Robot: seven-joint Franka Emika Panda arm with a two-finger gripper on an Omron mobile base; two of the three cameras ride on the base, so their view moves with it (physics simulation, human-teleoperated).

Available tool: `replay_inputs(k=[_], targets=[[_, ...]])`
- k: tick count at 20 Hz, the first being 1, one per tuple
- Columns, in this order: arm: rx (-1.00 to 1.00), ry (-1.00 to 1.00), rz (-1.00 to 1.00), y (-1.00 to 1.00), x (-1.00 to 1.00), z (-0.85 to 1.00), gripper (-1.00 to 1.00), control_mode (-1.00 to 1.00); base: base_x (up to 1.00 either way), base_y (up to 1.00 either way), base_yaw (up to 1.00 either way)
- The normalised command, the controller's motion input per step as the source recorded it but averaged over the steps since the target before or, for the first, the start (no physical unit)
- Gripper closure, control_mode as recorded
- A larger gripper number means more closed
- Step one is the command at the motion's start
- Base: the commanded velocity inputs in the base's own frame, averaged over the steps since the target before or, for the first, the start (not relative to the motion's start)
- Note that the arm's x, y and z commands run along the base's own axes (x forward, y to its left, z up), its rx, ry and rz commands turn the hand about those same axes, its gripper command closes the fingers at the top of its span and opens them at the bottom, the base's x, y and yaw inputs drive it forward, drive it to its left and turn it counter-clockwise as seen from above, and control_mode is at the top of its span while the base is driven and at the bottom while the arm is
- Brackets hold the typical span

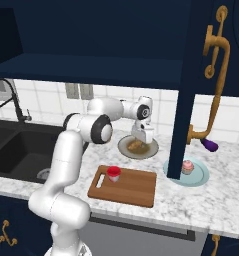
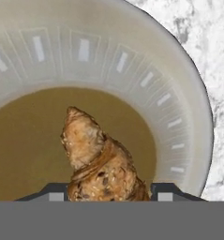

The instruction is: From the different types of pastries on the counter, select a croissant and place it on the cutting board. Then retrieve a jar of jam from the cabinet and place it alongside the croissant on the cutting board.

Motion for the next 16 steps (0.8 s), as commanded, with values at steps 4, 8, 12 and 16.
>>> replay_inputs(k=[4,8,12,16], targets=[[0.02,-0.06,0.0,0.0,-0.81,0.01,1.0,-1.0,0.0,0.0,0.0],[0.01,-0.13,0.0,0.0,-0.61,0.04,1.0,-1.0,0.0,0.0,0.0],[0.0,-0.15,0.0,0.0,-0.53,0.03,1.0,-1.0,0.0,0.0,0.0],[0.0,-0.14,0.0,-0.07,-0.46,0.04,1.0,-1.0,0.0,0.0,0.0]])
